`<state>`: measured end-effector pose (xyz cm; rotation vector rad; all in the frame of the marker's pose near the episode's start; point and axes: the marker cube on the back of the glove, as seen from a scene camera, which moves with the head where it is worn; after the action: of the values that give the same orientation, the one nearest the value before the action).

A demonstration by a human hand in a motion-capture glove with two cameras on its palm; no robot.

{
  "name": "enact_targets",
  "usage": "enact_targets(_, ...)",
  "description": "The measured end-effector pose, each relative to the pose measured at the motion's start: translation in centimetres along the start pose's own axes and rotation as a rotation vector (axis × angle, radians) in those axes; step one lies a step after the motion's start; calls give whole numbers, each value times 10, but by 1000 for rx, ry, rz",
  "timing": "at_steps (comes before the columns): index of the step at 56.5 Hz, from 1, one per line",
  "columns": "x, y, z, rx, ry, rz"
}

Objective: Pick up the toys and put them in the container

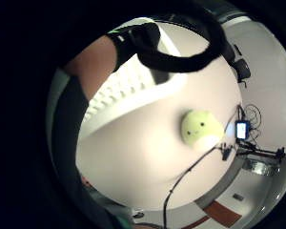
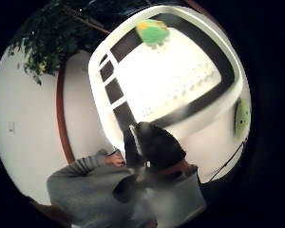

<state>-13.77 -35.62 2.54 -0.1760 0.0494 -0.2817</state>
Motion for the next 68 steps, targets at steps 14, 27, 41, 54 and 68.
enact_targets(14, 144, 27, -17, 22, -47, 316)
enact_targets(27, 198, 35, 10, -23, -120, 436)
enact_targets(41, 212, 24, 118, -211, -72, 534)
enact_targets(54, 210, 22, 141, -191, 10, 581)
enact_targets(68, 213, 22, 120, -24, 25, 562)
